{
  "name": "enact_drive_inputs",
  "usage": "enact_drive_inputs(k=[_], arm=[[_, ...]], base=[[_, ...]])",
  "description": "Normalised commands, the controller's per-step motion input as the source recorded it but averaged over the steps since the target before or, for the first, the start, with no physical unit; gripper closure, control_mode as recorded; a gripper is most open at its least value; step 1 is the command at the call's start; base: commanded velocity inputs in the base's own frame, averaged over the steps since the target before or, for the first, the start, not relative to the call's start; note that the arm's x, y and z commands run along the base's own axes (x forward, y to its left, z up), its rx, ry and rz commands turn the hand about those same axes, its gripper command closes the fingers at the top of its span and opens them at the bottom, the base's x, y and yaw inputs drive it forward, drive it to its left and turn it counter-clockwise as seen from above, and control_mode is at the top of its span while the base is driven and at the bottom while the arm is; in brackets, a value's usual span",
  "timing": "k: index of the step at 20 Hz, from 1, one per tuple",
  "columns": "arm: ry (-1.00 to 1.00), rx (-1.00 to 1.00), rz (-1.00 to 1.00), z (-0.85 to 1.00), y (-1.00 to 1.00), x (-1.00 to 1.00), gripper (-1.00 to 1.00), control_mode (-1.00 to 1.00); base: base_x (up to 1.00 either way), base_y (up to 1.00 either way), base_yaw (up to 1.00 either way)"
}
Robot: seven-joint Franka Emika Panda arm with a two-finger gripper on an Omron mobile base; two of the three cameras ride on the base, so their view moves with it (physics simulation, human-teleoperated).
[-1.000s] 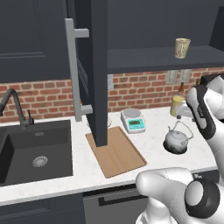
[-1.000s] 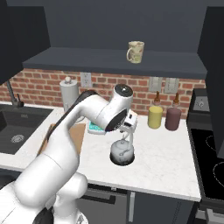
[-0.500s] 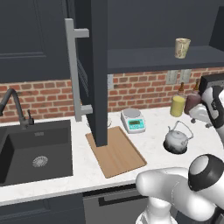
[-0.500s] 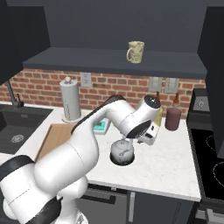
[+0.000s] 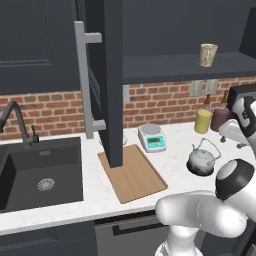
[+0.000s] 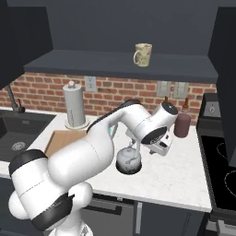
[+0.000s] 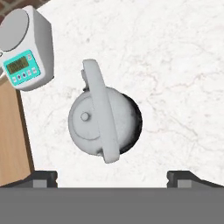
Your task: Pick the kettle from the counter and place it on the tray. Then pick the mug from the cabinet and place it on the tray. Then close the cabinet doors.
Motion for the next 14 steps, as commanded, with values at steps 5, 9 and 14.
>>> enact_drive_inputs(k=[5,9,14], arm=[[0.0,0.0,0.0,-0.17,0.39,0.11,-1.0,-1.0],[0.03,0.0,0.0,-0.16,0.46,0.13,-1.0,-1.0],[0.03,0.0,0.0,-0.21,0.15,0.15,-1.0,-1.0]], base=[[0.0,0.0,0.0],[0.0,0.0,0.0],[0.0,0.0,0.0]])
